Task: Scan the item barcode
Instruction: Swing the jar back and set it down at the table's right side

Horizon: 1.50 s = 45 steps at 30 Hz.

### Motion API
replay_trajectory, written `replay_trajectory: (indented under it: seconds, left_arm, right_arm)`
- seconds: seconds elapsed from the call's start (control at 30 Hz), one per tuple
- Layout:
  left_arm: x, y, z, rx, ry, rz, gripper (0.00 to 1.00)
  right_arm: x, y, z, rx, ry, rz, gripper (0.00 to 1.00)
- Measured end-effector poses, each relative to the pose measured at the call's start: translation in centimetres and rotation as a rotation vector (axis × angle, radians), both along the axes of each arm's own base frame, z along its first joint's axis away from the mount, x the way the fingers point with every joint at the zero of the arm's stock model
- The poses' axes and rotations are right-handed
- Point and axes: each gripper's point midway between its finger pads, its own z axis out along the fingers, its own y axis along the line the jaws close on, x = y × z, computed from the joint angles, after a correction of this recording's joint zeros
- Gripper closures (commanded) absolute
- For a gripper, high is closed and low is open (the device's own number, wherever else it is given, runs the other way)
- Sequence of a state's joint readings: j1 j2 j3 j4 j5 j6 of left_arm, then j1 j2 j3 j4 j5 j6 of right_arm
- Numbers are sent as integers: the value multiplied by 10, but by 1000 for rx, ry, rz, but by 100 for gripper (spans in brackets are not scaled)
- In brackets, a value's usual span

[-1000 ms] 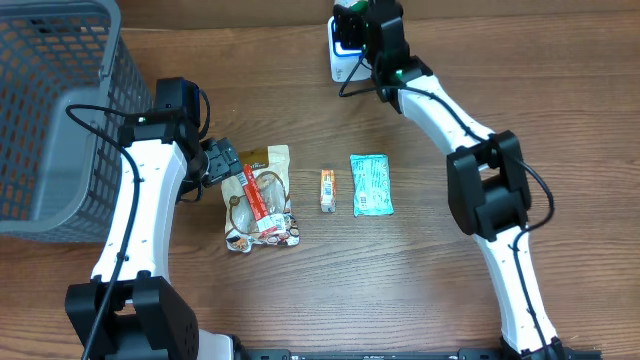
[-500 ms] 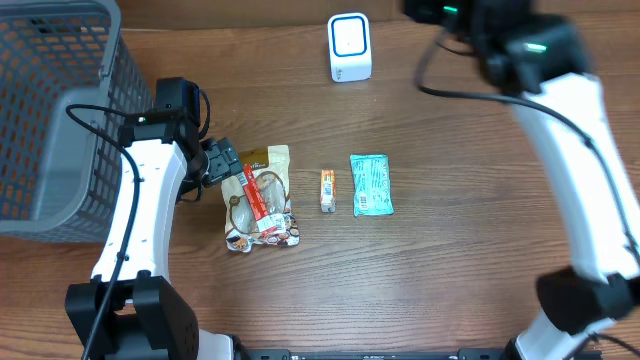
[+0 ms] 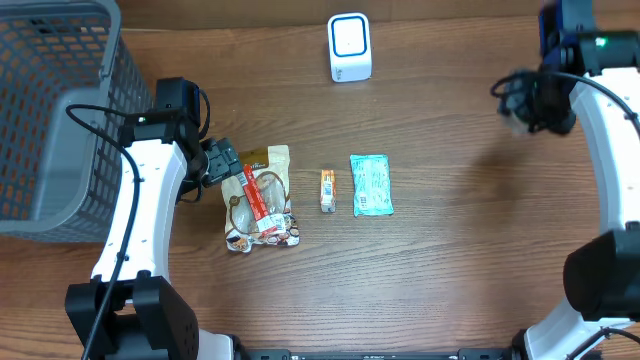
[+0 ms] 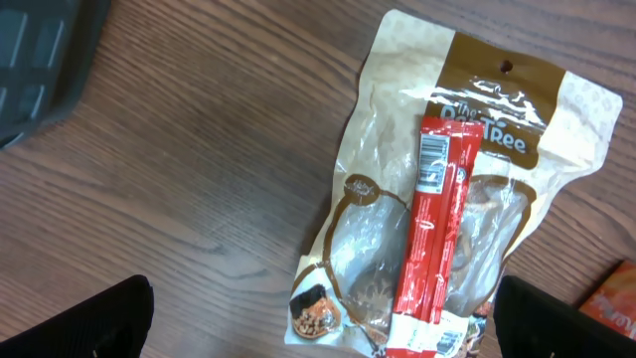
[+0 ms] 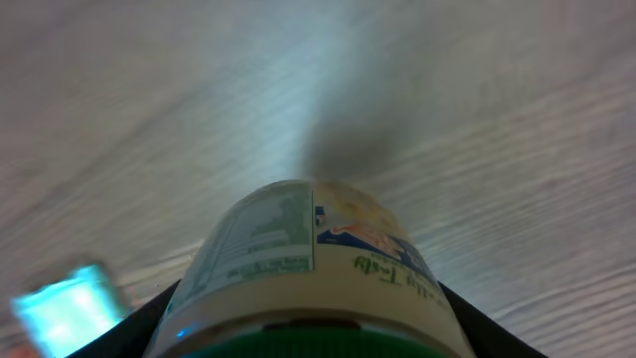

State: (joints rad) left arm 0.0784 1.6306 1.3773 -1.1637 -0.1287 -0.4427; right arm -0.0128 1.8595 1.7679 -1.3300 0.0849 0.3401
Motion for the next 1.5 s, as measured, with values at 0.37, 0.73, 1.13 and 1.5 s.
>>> replay_trajectory:
  seconds: [0.37, 0.73, 1.13, 1.5]
  left_arm:
    - [0, 0, 0, 0, 0, 0, 0]
    - [0, 0, 0, 0, 0, 0, 0]
    - [0, 0, 0, 0, 0, 0, 0]
    - [0, 0, 0, 0, 0, 0, 0]
  right_arm:
    - [-39, -11, -111, 13, 134, -37, 91]
    - [-48, -11, -131, 15, 143, -40, 0]
    - [-57, -10, -110, 18, 206, -36, 0]
    - [-6, 54, -6, 179, 23, 169, 13]
